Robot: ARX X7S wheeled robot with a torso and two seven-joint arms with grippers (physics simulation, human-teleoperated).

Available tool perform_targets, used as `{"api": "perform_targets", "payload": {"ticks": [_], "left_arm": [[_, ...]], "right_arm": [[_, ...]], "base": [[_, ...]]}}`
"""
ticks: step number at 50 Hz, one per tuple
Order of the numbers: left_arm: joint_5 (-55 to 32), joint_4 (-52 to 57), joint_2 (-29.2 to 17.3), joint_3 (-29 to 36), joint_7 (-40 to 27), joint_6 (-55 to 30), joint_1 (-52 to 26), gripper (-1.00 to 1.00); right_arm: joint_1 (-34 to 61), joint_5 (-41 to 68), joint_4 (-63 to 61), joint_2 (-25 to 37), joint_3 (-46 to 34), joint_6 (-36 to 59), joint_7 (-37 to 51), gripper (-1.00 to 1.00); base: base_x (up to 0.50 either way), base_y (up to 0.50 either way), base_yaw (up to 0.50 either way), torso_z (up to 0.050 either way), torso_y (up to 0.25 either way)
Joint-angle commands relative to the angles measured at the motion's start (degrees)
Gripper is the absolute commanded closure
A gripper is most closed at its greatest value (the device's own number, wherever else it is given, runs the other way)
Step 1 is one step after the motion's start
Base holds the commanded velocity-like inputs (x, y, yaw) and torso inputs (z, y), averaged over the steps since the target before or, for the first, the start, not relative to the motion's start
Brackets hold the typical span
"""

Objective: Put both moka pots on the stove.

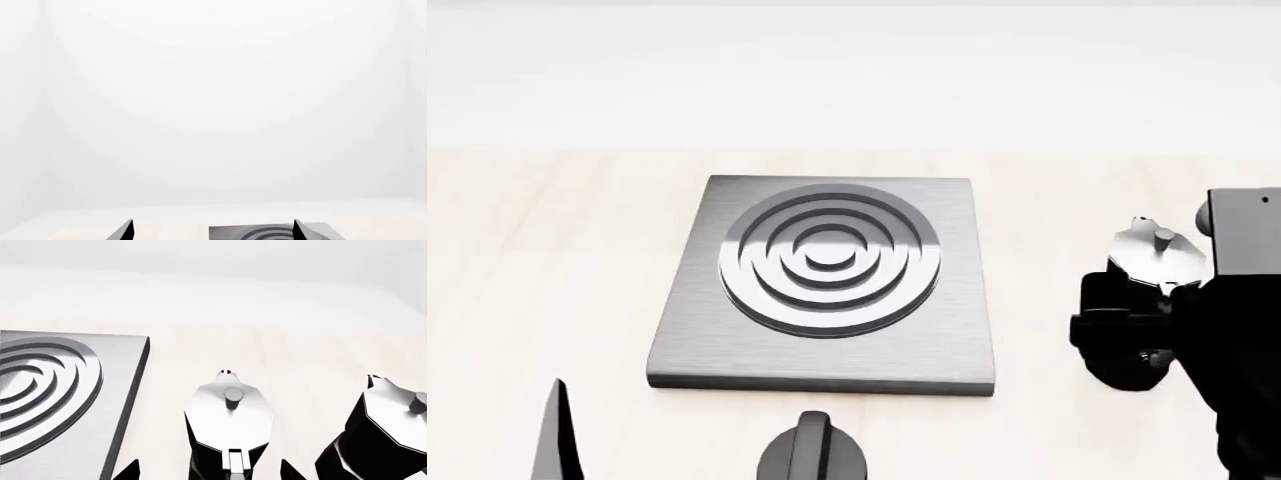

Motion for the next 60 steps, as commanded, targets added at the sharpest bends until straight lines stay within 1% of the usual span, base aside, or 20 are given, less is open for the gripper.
{"api": "perform_targets", "payload": {"ticks": [1, 10, 28, 48, 49, 60], "left_arm": [[0.2, 0.1, -0.2, 0.7, -0.3, -0.2, -0.2, -1.0], [0.3, -0.1, -0.4, 1.1, -0.5, 0.1, -0.1, -1.0], [0.2, -0.1, -0.8, 1.6, -1.0, 0.1, -0.2, -1.0], [0.7, -1.2, -1.0, 2.8, -1.2, 0.6, -0.5, -1.0], [0.7, -1.2, -1.0, 2.9, -1.3, 0.6, -0.5, -1.0], [0.5, -1.2, -1.2, 3.2, -1.4, 0.6, -0.7, -1.0]], "right_arm": [[0.2, -1.1, 4.5, -0.1, -1.2, -2.2, -1.0, -1.0], [-0.6, -1.2, 6.0, 0.0, -1.4, -3.3, -1.6, -1.0], [-1.2, -2.8, 13.0, -1.3, -2.7, -8.5, -2.6, -1.0], [-0.4, -4.1, 19.6, -2.7, -3.3, -13.0, -3.1, -1.0], [-0.4, -4.1, 19.7, -2.7, -3.4, -13.2, -3.1, 1.0], [-0.5, -4.1, 19.9, -3.3, -3.3, -14.0, -2.8, 1.0]], "base": [[0.0, 0.0, 0.0, 0.0, 0.0], [0.0, 0.0, 0.0, 0.0, 0.0], [0.0, 0.0, 0.0, 0.0, 0.0], [0.0, 0.0, 0.0, 0.0, 0.0], [0.0, 0.0, 0.0, 0.0, 0.0], [0.0, 0.0, 0.0, 0.0, 0.0]]}}
